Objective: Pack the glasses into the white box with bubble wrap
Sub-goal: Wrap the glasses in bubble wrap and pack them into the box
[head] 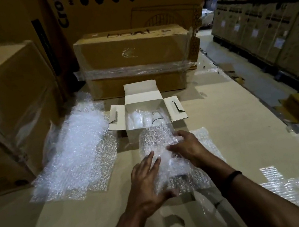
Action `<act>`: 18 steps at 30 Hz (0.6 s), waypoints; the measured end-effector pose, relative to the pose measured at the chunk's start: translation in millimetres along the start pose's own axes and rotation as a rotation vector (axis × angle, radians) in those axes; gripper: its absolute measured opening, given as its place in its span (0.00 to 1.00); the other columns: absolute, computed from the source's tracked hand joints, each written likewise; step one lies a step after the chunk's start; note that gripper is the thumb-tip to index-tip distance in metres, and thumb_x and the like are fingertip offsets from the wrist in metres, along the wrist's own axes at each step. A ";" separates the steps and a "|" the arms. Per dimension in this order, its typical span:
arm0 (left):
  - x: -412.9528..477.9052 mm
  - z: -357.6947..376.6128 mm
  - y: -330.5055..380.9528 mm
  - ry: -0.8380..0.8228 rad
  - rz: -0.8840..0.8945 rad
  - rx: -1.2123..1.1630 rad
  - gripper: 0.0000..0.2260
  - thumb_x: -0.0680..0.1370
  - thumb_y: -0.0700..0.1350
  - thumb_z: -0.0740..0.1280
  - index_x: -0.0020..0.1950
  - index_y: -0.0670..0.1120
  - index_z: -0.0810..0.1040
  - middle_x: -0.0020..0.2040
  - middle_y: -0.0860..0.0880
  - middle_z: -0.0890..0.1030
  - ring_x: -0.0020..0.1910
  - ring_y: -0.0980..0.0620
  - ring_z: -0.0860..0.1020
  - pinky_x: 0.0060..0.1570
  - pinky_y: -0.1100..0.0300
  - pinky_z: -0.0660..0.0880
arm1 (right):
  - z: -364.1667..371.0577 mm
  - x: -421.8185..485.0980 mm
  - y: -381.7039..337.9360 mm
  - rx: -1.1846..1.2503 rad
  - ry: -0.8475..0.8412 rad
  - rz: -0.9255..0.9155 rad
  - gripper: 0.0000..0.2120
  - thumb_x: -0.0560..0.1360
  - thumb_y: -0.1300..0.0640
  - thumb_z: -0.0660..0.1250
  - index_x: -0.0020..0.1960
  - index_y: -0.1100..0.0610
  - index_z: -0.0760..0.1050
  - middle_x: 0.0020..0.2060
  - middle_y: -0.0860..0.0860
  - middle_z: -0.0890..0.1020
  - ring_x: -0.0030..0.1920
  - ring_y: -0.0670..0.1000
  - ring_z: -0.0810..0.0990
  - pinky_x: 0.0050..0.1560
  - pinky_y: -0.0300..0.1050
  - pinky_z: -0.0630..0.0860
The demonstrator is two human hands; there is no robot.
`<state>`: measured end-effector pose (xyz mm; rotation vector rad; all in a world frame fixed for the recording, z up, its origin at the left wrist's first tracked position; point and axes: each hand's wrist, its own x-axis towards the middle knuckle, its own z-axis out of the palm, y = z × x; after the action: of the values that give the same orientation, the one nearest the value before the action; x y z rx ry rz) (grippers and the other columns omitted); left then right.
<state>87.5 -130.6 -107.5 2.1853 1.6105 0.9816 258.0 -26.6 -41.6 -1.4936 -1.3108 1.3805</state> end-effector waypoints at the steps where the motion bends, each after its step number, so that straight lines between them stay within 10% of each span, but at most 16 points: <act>1: 0.3 -2.2 -1.7 0.018 -0.012 -0.016 0.43 0.69 0.79 0.49 0.77 0.55 0.61 0.79 0.53 0.55 0.77 0.57 0.52 0.73 0.54 0.46 | -8.0 0.4 0.4 -0.051 0.021 -0.019 0.25 0.70 0.67 0.75 0.63 0.59 0.72 0.38 0.56 0.81 0.27 0.47 0.78 0.27 0.40 0.74; 12: 33.1 -2.9 3.0 -0.269 -0.146 0.089 0.46 0.63 0.81 0.33 0.75 0.64 0.60 0.78 0.61 0.48 0.77 0.59 0.41 0.72 0.49 0.36 | -68.6 13.3 31.7 -0.552 0.165 -0.075 0.31 0.69 0.61 0.75 0.70 0.55 0.69 0.32 0.50 0.80 0.34 0.53 0.80 0.38 0.41 0.73; 18: 39.1 12.5 4.4 -0.449 -0.161 0.178 0.48 0.62 0.80 0.30 0.76 0.64 0.57 0.80 0.58 0.46 0.78 0.56 0.41 0.73 0.45 0.37 | -98.9 17.4 42.9 -0.797 0.294 -0.003 0.30 0.71 0.55 0.72 0.71 0.53 0.67 0.52 0.56 0.81 0.54 0.58 0.79 0.52 0.47 0.76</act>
<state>105.1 -94.0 -99.9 2.1408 1.6627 0.2807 361.9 -6.9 -68.9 -2.0959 -1.7566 0.5894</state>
